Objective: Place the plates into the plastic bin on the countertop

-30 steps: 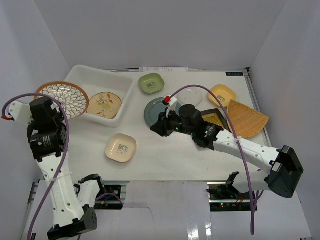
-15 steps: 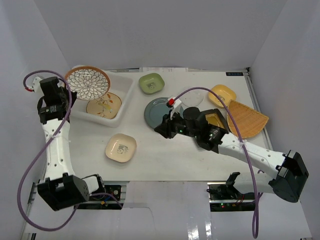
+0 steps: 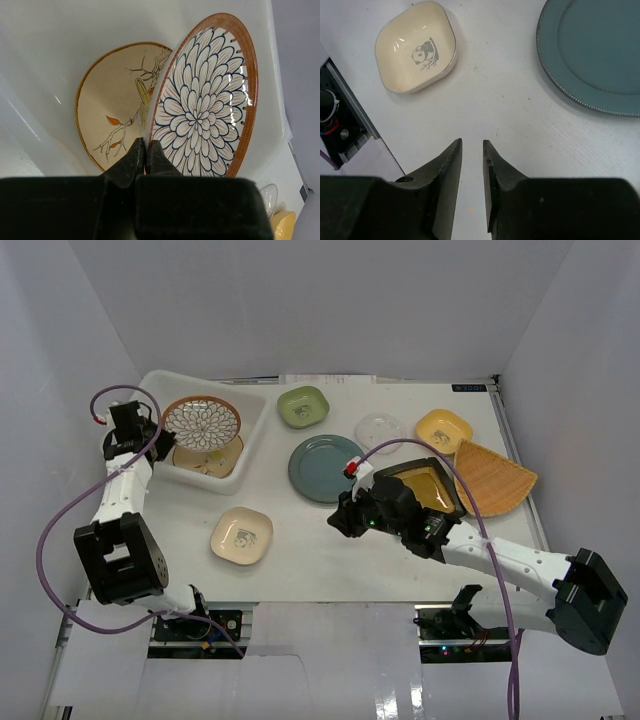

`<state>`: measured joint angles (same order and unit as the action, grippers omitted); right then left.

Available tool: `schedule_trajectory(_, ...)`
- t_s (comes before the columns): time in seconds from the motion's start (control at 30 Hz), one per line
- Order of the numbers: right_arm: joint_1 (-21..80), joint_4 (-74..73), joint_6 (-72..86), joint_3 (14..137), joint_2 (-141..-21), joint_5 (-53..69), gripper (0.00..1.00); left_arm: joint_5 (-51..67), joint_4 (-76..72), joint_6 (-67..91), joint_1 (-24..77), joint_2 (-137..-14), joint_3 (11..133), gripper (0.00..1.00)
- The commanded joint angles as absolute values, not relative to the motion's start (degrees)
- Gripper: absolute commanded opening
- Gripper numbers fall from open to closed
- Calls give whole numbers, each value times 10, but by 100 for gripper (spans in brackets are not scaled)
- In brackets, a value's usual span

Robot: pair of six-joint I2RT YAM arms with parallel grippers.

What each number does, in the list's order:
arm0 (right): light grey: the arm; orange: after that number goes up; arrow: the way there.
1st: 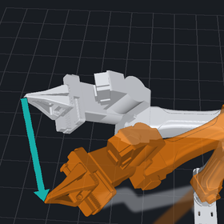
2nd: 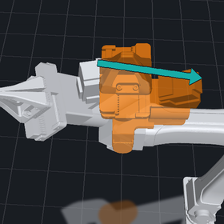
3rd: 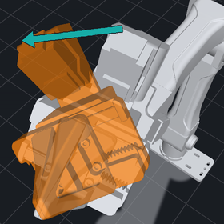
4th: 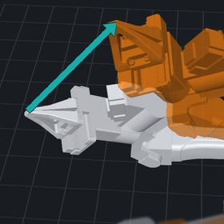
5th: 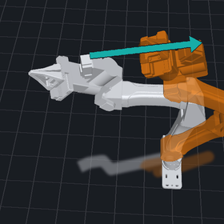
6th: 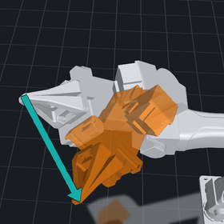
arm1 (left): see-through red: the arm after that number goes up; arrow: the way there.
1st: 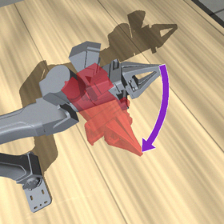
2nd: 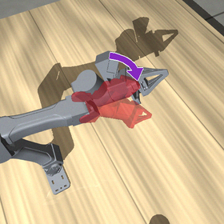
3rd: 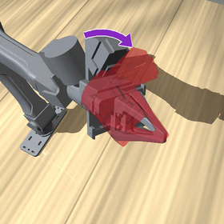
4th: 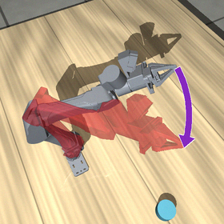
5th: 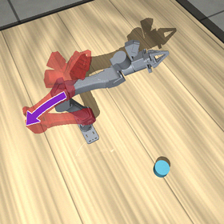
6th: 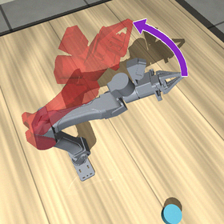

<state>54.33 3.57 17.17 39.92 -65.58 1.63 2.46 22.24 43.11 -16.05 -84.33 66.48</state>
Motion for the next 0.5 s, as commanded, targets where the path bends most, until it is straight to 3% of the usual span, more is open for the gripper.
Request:
schedule_trajectory(0.0, 541, 84, 182, 387, -631, 4, 29, 84, 108, 429, -161, -829, 661, 0)
schedule_trajectory(0.4, 541, 73, 171, 394, -642, -36, 29, 95, 103, 403, -161, -903, 632, 0)
schedule_trajectory(0.47, 541, 69, 168, 395, -643, -40, 29, 102, 100, 400, -161, -907, 631, 14)
